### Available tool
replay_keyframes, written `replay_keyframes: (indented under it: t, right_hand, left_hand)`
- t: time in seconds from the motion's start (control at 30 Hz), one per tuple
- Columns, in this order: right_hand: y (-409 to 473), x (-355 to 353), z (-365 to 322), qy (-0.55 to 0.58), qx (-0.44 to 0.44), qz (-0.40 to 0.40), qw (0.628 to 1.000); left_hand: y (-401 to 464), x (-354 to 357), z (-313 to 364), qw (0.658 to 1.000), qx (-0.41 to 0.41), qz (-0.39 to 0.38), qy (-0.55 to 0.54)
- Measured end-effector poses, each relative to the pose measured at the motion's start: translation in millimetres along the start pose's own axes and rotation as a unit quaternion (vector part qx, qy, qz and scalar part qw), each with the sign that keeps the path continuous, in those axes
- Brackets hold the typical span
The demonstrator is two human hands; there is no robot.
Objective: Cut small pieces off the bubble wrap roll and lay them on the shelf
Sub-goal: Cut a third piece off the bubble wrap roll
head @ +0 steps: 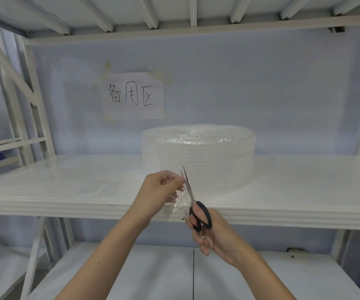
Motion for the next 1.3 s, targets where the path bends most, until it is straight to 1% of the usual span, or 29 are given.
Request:
replay_keyframes:
  t: [0.17,0.33,0.63,0.8,0.9,0.97,1.07,1.23,1.3]
  right_hand:
    - [-9.2,1.8,4.8,0.017,-0.008,-0.009,1.000]
    - [-4.6,2.3,-3.4,0.020,0.014,-0.009,1.000]
    - [-0.2,6.3,-13.3,-0.003,-0.011,0.029,1.000]
    - [-0.3,4.8,-13.3,-0.014,-0.014,0.045,0.999]
    - [-0.2,3.3,-13.1,-0.017,-0.011,0.053,0.998]
    - [0.5,2.9,-13.6,-0.021,-0.013,0.054,0.998]
    - [0.4,4.2,-13.0,-0.006,-0.015,0.048,0.999]
    - [-7.2,8.6,-6.5,0.009,-0.015,-0.006,1.000]
    - [-8.2,7.9,-7.4,0.007,-0.014,-0.010,1.000]
  left_hand:
    - [1.2,2.1,-2.4,1.000,0.006,0.004,0.001]
    - [-4.3,3.0,-4.5,1.000,0.000,-0.011,-0.017]
    - [-6.7,2.7,-12.5,0.999,-0.007,-0.021,-0.026]
    - [-4.7,-2.1,-7.0,0.999,-0.005,-0.041,-0.018]
    - [1.5,-9.8,3.8,0.999,-0.010,-0.011,-0.049]
    - [5.4,-11.8,9.1,0.999,0.003,0.010,-0.041]
    - [7.9,-9.2,10.5,0.999,0.022,0.018,-0.014]
    - [10.1,-9.5,4.7,0.999,0.023,0.028,-0.024]
    - [8.4,-8.1,4.9,0.999,0.026,0.023,-0.034]
Point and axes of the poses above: each hand's wrist, its own y-axis towards the middle knuckle, its own x-axis out of the palm, z = x × y, the point moved 7 cm from there along y, towards the middle knuckle, and after that the axes turned 8 degrees about z, right-handed, at the moved point
